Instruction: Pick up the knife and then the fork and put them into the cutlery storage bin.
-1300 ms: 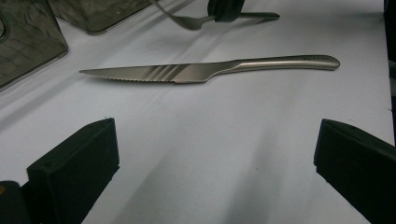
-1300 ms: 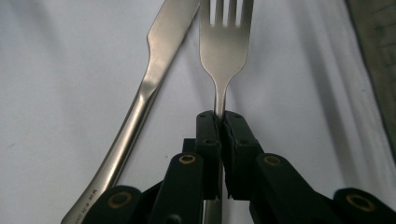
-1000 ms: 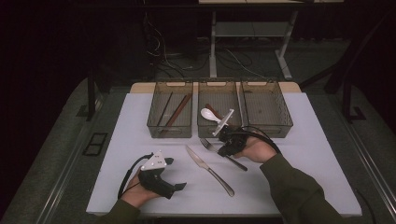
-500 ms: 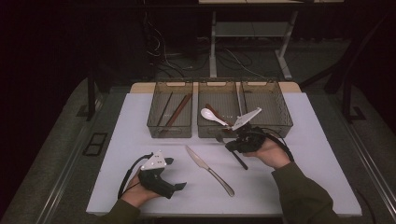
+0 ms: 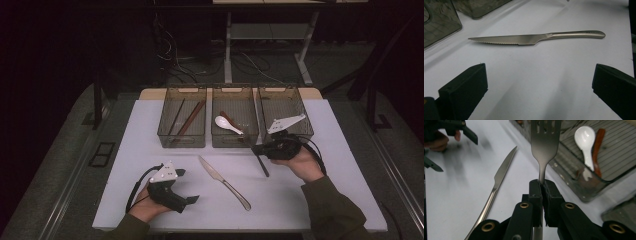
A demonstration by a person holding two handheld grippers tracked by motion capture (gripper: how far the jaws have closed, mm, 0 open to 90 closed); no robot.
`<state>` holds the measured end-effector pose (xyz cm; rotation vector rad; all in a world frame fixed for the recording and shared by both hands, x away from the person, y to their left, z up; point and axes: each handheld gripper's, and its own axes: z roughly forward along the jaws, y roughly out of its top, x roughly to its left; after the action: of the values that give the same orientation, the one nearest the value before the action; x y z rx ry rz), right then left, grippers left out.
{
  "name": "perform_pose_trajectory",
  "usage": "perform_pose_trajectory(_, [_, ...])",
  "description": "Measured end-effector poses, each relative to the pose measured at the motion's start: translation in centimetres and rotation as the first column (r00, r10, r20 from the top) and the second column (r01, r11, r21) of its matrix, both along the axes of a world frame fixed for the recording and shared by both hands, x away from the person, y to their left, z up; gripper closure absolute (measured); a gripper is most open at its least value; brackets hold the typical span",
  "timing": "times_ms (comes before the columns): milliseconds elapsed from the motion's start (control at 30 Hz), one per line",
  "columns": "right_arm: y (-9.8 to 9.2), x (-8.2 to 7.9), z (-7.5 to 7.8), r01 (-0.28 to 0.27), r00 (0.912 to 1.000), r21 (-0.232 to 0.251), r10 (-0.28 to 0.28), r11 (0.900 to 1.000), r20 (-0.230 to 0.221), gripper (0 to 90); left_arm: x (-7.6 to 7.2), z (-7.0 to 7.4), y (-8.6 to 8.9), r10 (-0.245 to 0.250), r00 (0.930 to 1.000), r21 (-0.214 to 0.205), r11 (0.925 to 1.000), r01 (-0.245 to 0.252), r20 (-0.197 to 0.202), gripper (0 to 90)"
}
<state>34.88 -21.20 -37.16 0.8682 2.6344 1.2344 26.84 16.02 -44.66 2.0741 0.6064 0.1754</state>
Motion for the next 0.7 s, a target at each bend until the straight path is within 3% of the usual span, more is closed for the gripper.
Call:
perform_pose_trajectory(333, [-2.8, 0.3, 1.2, 0.068, 0.9962, 0.102, -0.073, 0.9924, 0.046, 85.1, 0.1, 0.0, 0.0, -0.002, 1.0, 0.002, 1.0, 0.002, 0.003, 0.0])
perform_pose_trajectory(700, [-6.0, 1.1, 3.2, 0.158, 0.9806, 0.164, -0.174, 0.9738, 0.09, 85.1, 0.1, 0.0, 0.0, 0.007, 1.0, -0.006, 1.0, -0.007, -0.003, 0.0])
